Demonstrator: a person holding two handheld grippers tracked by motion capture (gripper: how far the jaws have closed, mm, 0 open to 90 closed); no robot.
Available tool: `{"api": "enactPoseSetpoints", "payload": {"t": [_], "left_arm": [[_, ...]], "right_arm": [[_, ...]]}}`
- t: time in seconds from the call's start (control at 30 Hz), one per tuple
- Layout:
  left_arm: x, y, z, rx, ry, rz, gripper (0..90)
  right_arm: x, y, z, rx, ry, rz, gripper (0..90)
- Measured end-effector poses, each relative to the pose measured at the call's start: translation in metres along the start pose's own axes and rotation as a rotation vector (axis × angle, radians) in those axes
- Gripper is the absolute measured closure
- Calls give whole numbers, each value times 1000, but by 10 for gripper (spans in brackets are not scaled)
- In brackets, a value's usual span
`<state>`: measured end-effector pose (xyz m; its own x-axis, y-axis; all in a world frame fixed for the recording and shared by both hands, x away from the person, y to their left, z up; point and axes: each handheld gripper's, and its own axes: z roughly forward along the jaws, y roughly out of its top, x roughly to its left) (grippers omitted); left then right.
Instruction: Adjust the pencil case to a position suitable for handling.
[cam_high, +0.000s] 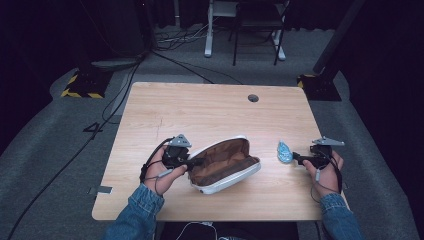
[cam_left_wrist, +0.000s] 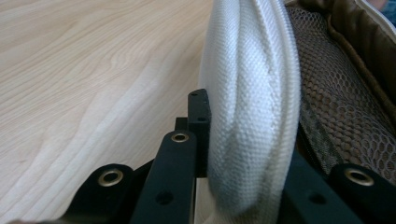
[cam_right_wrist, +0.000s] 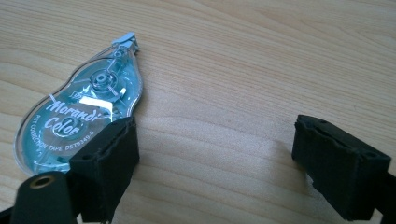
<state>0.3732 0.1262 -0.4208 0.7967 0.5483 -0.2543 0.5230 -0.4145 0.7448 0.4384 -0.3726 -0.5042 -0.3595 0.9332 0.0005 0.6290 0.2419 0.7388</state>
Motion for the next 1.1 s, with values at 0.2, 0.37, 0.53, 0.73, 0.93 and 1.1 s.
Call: {"api": "enactPoseSetpoints", "payload": {"t": [0.2,0.37,0.53,0.73,0.93,1.1], "left_arm": [[-3,-1,5,11,-32,8,837],[-2,-3,12,22,-54,9,837],[-3,-7,21,36,-81,8,837],[-3,-12,32,64,-117,18,827],[-5,-17,42,123,-108,27,812],[-5,-18,43,146,-94,36,808]], "right_arm": [[0,0,0,0,0,0,149],[0,0,0,0,1,-1,149],[0,0,0,0,1,-1,149],[0,0,0,0,1,-1,149],[0,0,0,0,2,-2,149],[0,0,0,0,2,-3,150]]}}
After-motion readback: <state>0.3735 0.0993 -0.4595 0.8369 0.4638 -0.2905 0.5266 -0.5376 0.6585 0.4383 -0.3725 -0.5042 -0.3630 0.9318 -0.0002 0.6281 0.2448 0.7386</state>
